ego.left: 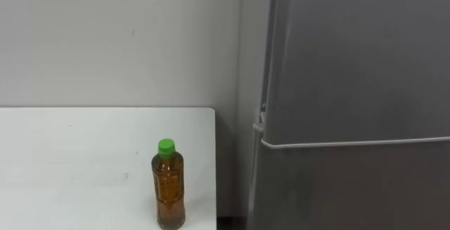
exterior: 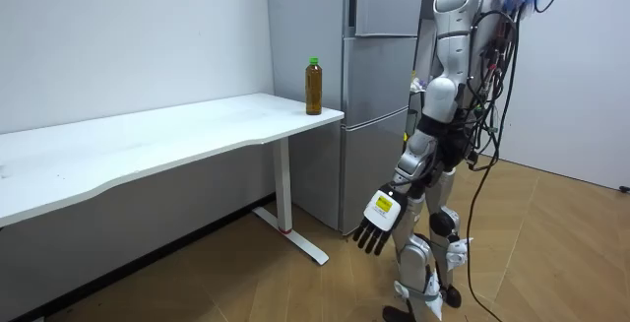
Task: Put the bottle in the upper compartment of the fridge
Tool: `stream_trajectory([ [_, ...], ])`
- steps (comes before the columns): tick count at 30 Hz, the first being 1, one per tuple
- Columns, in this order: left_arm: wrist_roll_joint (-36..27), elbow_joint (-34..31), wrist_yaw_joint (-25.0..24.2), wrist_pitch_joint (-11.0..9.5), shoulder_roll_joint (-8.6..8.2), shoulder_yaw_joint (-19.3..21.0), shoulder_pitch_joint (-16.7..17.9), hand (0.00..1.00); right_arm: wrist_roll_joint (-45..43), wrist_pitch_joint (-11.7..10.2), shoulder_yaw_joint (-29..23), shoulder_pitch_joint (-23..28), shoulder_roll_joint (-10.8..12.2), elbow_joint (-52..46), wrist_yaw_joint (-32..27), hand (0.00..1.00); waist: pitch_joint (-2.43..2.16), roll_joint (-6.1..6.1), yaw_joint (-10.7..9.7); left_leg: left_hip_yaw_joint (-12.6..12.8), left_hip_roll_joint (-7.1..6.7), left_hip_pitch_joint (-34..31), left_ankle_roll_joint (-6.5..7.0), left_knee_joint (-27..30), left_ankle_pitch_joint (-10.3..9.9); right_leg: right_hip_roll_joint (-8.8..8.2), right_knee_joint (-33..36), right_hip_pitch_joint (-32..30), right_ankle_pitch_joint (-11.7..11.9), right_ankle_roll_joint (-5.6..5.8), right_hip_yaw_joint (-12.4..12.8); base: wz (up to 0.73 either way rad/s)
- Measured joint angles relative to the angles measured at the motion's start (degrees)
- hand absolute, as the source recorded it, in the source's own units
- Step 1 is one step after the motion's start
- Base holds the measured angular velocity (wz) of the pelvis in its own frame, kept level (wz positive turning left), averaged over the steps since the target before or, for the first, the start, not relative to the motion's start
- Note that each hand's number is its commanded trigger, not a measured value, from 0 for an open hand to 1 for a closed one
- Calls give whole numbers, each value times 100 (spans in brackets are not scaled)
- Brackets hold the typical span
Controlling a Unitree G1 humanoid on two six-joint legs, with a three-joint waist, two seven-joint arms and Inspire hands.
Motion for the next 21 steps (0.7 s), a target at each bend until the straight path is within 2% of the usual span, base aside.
stream_trajectory([
  [2,-185,0,-46,26,5,-1,-3,0,0,1,0,0,0,0,0,0,3,-5,-2,0,0,1,0,18,0,0,0,0,0,0,2,0],
  [10,-193,1,-95,31,-1,55,0,0,3,25,-7,0,1,16,-2,0,8,-8,4,0,0,7,0,-2,0,1,0,9,0,0,3,0],
  [15,-210,1,-102,131,-5,86,-25,0,4,50,-8,-1,1,14,-4,0,7,-3,4,0,0,6,0,19,0,2,-2,6,0,0,1,0],
  [21,-576,0,-154,148,-1,82,-22,0,2,51,-10,0,0,-8,-3,0,5,3,-5,0,1,-3,0,18,-1,2,-1,-4,0,0,-1,0],
])
